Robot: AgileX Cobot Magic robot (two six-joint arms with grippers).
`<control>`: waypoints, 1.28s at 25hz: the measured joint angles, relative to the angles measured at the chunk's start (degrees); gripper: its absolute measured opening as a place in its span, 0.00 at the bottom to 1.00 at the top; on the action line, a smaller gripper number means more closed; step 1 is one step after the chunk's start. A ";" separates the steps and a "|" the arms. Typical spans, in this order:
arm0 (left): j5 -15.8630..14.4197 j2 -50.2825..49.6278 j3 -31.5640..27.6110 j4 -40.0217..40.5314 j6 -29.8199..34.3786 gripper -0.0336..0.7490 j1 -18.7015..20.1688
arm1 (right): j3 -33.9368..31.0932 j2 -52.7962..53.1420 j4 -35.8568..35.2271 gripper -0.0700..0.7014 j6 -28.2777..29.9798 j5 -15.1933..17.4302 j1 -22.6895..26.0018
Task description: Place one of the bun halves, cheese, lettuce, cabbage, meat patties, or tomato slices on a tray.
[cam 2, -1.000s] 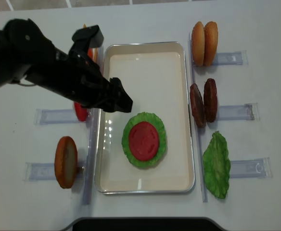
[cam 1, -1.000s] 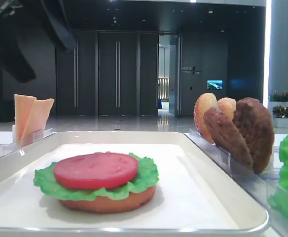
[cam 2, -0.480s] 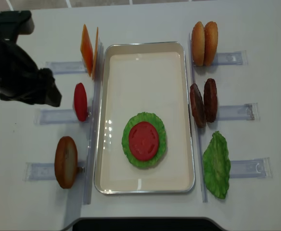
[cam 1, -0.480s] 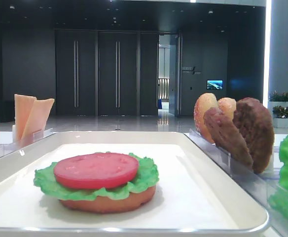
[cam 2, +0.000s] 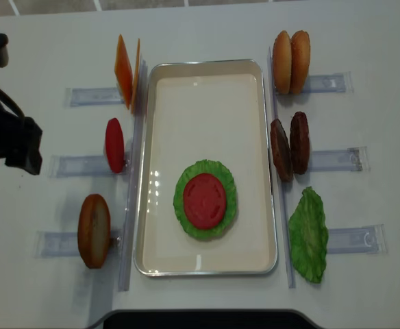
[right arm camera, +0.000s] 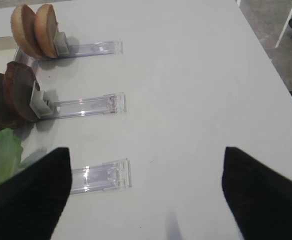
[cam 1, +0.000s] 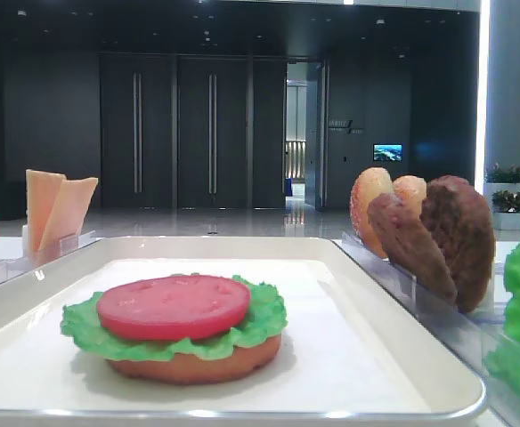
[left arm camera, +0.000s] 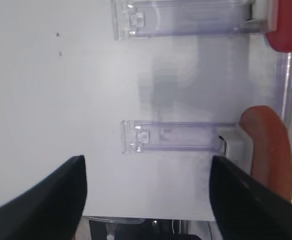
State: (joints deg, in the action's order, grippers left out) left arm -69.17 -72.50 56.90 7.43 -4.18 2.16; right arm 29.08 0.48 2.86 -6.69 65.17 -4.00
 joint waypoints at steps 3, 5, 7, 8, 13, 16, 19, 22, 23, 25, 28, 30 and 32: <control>-0.38 2.83 -1.36 0.32 -0.96 0.78 0.00 | 0.00 0.00 0.00 0.84 0.00 0.00 0.00; -0.38 6.50 -3.34 0.03 -1.10 0.78 0.00 | 0.00 0.00 0.00 0.84 0.00 0.00 0.00; -0.33 10.57 -5.60 -0.03 -1.10 0.78 0.00 | 0.00 0.00 0.00 0.84 0.00 0.00 0.00; -0.27 12.91 -6.89 -0.04 -1.11 0.78 0.00 | 0.00 0.00 0.00 0.84 0.00 0.00 0.00; -0.09 23.69 -13.03 -0.09 -1.22 0.78 0.00 | 0.00 0.00 0.00 0.84 0.00 0.00 0.00; 0.70 30.53 -16.95 -0.09 -1.22 0.78 0.00 | 0.00 0.00 0.00 0.84 0.00 0.00 0.00; 2.46 36.82 -21.58 -0.09 -1.26 0.78 0.00 | 0.00 0.00 0.00 0.84 0.00 0.00 0.00; 3.31 42.67 -26.25 -0.09 -1.26 0.78 0.00 | 0.00 0.00 0.00 0.84 0.00 0.00 0.00; 3.62 44.63 -27.71 -0.09 -1.26 0.78 0.00 | 0.00 0.00 0.00 0.84 0.00 0.00 0.00; 5.37 47.99 -29.35 -0.09 -1.26 0.78 0.00 | 0.00 0.00 0.00 0.84 0.00 0.00 0.00; 5.83 52.36 -29.83 -0.11 -1.26 0.78 0.00 | 0.00 0.00 0.00 0.84 0.00 0.00 0.00; 5.83 55.06 -29.88 -0.11 -1.26 0.78 0.00 | 0.00 0.00 0.00 0.84 0.00 0.00 0.00; 5.83 57.40 -29.88 -0.11 -1.26 0.78 0.00 | 0.00 0.00 0.00 0.84 0.00 0.00 0.00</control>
State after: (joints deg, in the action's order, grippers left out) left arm -63.34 -15.10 27.02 7.32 -5.45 2.16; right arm 29.08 0.48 2.86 -6.69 65.17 -4.00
